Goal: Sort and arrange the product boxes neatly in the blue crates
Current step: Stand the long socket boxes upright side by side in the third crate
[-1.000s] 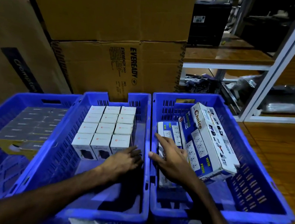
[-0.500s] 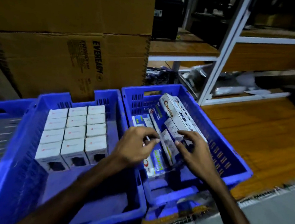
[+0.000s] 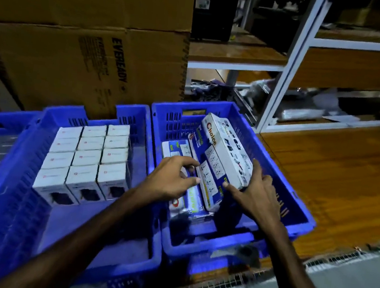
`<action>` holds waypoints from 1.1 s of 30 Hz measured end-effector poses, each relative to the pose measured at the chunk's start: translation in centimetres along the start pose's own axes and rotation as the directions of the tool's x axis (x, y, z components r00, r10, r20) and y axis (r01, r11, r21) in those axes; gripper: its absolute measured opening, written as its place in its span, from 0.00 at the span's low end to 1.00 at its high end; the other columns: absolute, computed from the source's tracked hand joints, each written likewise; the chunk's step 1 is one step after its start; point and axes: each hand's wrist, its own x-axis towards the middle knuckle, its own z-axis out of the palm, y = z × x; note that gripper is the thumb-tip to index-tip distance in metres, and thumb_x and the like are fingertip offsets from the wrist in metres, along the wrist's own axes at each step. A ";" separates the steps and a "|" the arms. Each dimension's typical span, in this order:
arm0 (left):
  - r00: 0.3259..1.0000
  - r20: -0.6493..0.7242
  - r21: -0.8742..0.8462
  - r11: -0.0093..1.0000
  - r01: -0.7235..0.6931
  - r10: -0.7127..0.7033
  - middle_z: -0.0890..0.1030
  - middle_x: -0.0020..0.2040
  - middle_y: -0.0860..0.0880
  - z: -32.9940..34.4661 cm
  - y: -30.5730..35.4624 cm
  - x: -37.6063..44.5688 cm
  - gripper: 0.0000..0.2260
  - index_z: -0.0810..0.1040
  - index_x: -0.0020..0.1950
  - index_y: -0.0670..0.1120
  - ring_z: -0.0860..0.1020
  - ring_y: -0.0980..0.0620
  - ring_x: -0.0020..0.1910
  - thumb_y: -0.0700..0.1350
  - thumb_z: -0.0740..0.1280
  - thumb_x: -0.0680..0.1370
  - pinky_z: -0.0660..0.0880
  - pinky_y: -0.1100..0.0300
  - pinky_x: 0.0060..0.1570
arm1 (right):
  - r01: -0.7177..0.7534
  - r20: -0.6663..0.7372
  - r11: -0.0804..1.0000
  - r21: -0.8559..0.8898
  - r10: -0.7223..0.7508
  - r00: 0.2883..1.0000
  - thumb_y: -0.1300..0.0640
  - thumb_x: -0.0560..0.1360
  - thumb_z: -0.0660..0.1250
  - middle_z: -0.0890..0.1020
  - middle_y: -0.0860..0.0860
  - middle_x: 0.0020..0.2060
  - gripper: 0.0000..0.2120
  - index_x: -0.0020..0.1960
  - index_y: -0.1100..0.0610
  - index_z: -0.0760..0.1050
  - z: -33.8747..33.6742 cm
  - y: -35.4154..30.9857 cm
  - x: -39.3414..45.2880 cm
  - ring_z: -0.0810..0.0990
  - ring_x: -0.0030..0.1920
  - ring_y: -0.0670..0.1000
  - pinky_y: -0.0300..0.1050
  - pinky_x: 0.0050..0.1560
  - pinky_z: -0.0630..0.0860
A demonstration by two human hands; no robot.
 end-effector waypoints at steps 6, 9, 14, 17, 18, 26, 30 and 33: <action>0.955 -0.091 -0.179 0.948 0.263 -0.282 0.76 0.71 0.48 2.9 3.0 3.5 0.40 0.70 0.78 0.50 0.82 0.43 0.62 0.64 0.75 0.71 0.79 0.43 0.62 | 0.220 0.038 0.975 -0.041 -0.218 0.975 0.29 0.63 0.74 0.69 0.61 0.65 0.56 0.81 0.45 0.49 -0.6 0.9 0.7 0.68 0.67 0.65 0.59 0.61 0.72; 0.906 -0.172 -0.292 0.898 0.328 -0.387 0.77 0.64 0.50 5.2 4.9 5.6 0.36 0.68 0.78 0.50 0.80 0.45 0.61 0.60 0.76 0.74 0.79 0.46 0.60 | 0.337 0.025 0.940 -0.053 -0.336 0.942 0.30 0.62 0.76 0.70 0.58 0.63 0.56 0.81 0.46 0.52 -0.8 1.6 1.5 0.71 0.63 0.64 0.58 0.56 0.75; 0.821 -0.252 -0.495 0.797 0.346 -0.513 0.85 0.60 0.55 7.9 5.6 7.0 0.33 0.75 0.66 0.53 0.84 0.56 0.55 0.65 0.79 0.67 0.80 0.55 0.56 | 0.489 -0.033 0.869 -0.077 -0.493 0.869 0.32 0.62 0.74 0.71 0.54 0.58 0.53 0.80 0.48 0.57 -0.7 2.2 1.9 0.74 0.57 0.60 0.56 0.48 0.78; 0.758 -0.271 -0.570 0.733 0.370 -0.593 0.87 0.51 0.55 8.3 5.9 7.5 0.32 0.74 0.60 0.55 0.86 0.53 0.49 0.64 0.81 0.63 0.83 0.49 0.54 | 0.538 0.013 0.839 -0.079 -0.538 0.843 0.35 0.63 0.73 0.70 0.53 0.60 0.53 0.81 0.48 0.53 -0.8 1.6 1.7 0.75 0.59 0.58 0.53 0.49 0.77; 0.751 -0.267 -0.588 0.720 0.369 -0.604 0.87 0.50 0.55 8.3 5.6 7.9 0.33 0.74 0.59 0.55 0.87 0.52 0.47 0.64 0.81 0.60 0.84 0.47 0.53 | 0.543 0.016 0.837 -0.074 -0.543 0.839 0.34 0.64 0.72 0.70 0.52 0.61 0.53 0.81 0.47 0.52 -0.8 1.5 1.5 0.75 0.59 0.57 0.52 0.49 0.77; 0.674 -0.343 -0.522 0.729 0.442 -0.654 0.84 0.49 0.49 7.4 5.8 9.5 0.34 0.73 0.60 0.48 0.85 0.48 0.46 0.56 0.80 0.59 0.84 0.48 0.45 | 0.636 0.148 0.730 0.252 -0.678 0.720 0.39 0.69 0.73 0.69 0.48 0.68 0.50 0.81 0.47 0.50 -0.6 2.6 2.7 0.73 0.65 0.55 0.55 0.58 0.77; 0.692 -0.357 -0.566 0.734 0.375 -0.628 0.87 0.46 0.50 5.4 6.0 8.5 0.19 0.81 0.55 0.49 0.86 0.48 0.46 0.45 0.78 0.65 0.85 0.50 0.48 | 0.501 0.215 0.666 0.553 -0.695 0.686 0.42 0.72 0.75 0.73 0.49 0.66 0.42 0.80 0.48 0.58 -1.4 3.1 5.4 0.73 0.64 0.45 0.35 0.63 0.71; 0.755 -0.303 -0.657 0.701 0.278 -0.582 0.88 0.48 0.45 3.0 5.2 7.2 0.20 0.82 0.58 0.45 0.87 0.46 0.44 0.42 0.77 0.66 0.84 0.51 0.43 | 0.380 0.198 0.694 0.612 -0.599 0.776 0.41 0.72 0.73 0.76 0.54 0.64 0.36 0.76 0.50 0.66 -2.0 2.6 6.9 0.77 0.58 0.45 0.31 0.60 0.73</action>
